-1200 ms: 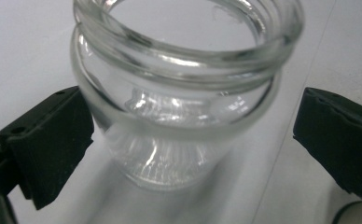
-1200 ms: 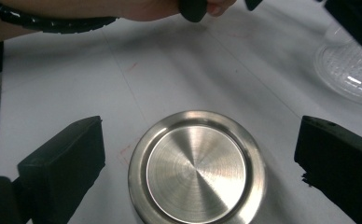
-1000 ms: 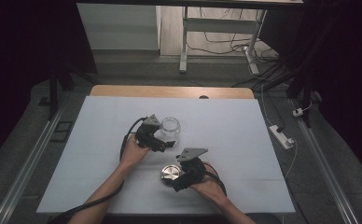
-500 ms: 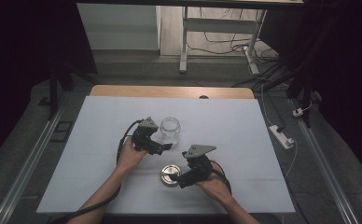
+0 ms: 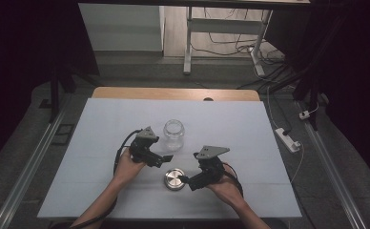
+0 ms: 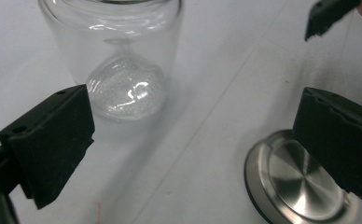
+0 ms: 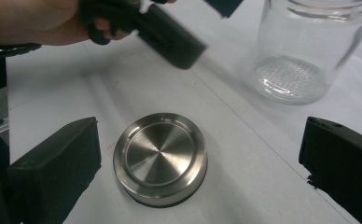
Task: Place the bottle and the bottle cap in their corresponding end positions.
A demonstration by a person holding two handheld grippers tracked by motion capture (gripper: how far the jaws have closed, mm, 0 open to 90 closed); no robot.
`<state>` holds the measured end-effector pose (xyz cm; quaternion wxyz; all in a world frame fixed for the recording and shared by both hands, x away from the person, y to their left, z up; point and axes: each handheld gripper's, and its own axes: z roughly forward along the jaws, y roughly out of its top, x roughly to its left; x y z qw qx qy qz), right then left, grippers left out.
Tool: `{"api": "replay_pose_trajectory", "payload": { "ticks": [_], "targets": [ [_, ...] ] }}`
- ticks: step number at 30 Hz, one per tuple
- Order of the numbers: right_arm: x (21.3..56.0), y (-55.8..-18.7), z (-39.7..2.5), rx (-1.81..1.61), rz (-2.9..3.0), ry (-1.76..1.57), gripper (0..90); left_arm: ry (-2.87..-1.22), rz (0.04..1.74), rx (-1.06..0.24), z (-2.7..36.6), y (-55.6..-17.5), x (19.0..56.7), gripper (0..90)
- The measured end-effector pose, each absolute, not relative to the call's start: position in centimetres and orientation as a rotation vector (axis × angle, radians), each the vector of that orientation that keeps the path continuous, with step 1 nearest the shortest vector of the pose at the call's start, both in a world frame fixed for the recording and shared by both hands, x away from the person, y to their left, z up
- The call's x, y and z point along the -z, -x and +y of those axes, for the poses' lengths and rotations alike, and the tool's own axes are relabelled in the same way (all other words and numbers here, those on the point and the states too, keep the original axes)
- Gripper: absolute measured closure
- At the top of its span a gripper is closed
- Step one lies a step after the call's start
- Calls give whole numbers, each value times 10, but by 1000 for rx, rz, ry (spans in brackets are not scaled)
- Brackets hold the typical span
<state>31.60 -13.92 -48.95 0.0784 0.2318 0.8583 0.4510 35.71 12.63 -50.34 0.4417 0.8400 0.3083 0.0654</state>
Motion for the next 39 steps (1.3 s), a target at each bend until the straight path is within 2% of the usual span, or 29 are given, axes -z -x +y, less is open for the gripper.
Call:
{"api": "replay_pose_trajectory", "payload": {
  "ticks": [19, 39],
  "targets": [
    [477, -299, -171, -1362, 2524, -739, 0, -2006, 765, -104, 164, -303, 491, 0],
    [471, -281, -218, -1348, 2429, -869, 0, -1986, 871, -136, 216, -243, 497, 0]
  ]
}}
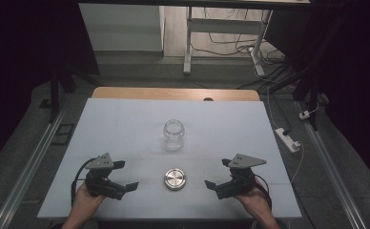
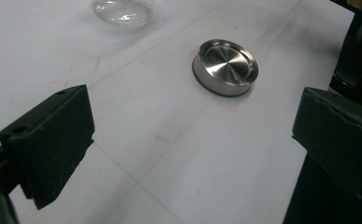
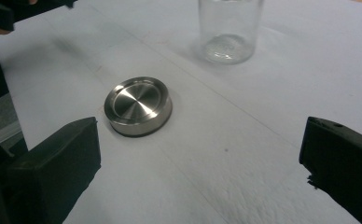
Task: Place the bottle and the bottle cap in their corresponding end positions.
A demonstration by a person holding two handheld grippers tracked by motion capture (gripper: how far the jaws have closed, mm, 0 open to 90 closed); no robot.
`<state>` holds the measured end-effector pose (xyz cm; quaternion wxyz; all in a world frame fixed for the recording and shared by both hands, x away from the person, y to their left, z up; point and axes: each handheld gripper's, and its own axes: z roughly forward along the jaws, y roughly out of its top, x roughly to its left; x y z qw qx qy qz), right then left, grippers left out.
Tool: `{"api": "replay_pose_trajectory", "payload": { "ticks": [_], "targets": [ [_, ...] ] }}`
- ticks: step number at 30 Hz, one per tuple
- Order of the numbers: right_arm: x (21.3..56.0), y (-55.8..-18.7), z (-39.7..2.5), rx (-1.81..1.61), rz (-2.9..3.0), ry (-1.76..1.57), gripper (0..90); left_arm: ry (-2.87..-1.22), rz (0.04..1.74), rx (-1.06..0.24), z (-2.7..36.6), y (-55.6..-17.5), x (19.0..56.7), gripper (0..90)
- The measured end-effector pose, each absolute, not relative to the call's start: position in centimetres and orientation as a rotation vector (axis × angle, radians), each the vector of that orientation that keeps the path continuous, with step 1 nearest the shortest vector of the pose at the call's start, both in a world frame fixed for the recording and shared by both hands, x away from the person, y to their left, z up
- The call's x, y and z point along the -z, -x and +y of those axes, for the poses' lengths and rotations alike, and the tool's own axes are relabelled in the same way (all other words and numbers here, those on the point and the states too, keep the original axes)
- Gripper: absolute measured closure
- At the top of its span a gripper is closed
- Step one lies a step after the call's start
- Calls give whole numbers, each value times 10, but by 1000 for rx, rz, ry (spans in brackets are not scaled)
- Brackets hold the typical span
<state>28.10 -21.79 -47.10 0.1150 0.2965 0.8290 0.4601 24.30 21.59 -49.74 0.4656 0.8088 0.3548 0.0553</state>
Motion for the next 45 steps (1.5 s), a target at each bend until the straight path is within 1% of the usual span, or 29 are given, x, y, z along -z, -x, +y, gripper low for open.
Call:
{"api": "replay_pose_trajectory", "payload": {
  "ticks": [7, 15, 31, 45],
  "targets": [
    [470, -275, -242, -1351, 2368, -920, 0, -1938, 917, -157, 233, -227, 498, 0],
    [476, -269, -261, -1303, 2346, -968, 0, -1919, 964, -187, 248, -211, 501, 0],
    [488, -258, -290, -1228, 2306, -1075, 0, -1921, 1058, -215, 268, -190, 513, 0],
    [496, -249, -305, -1175, 2291, -1155, 0, -1968, 1139, -241, 278, -180, 523, 0]
  ]
}}
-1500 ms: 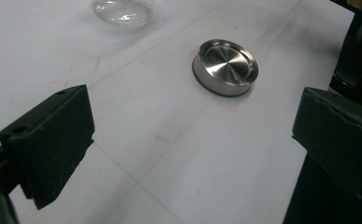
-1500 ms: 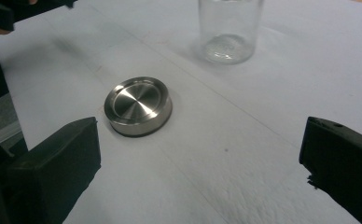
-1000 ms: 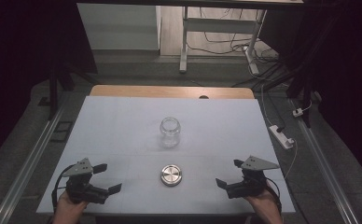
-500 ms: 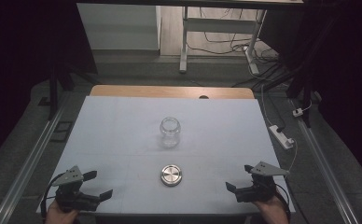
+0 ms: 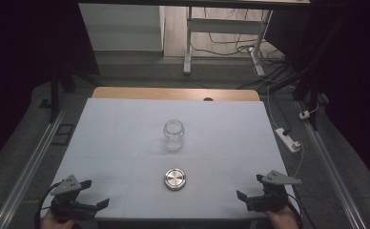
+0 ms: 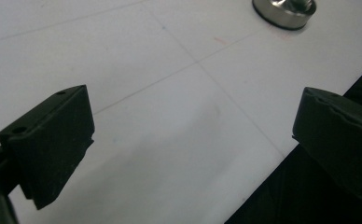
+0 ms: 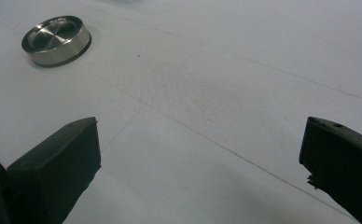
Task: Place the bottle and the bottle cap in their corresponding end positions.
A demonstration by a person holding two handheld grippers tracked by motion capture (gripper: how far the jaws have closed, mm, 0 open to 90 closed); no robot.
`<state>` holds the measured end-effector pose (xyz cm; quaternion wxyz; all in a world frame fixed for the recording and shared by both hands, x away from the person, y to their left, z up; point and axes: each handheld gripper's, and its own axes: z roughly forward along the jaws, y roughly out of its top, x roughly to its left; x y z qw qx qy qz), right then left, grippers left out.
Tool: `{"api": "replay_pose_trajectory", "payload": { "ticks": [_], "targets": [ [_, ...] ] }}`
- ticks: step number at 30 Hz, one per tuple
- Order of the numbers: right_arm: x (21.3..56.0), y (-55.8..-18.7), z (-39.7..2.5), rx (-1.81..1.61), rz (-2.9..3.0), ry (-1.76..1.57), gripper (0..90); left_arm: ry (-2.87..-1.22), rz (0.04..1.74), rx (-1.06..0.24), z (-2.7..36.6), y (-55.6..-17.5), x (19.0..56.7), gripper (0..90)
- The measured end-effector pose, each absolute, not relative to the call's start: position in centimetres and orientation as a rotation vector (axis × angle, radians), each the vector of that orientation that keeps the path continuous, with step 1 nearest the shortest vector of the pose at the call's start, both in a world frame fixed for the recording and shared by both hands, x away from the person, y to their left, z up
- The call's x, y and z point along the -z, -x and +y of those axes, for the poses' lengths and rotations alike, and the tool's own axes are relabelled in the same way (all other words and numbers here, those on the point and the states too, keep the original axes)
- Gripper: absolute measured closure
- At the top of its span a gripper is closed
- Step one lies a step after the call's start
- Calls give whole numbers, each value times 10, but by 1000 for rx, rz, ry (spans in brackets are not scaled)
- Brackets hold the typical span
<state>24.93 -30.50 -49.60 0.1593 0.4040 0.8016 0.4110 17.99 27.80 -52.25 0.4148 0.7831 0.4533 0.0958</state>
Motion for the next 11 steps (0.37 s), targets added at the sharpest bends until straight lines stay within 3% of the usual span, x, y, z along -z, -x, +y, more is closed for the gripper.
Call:
{"api": "replay_pose_trajectory", "payload": {
  "ticks": [11],
  "targets": [
    [495, -243, -309, -1178, 2227, -1203, 0, -1986, 1198, -237, 283, -175, 523, 0]
  ]
}}
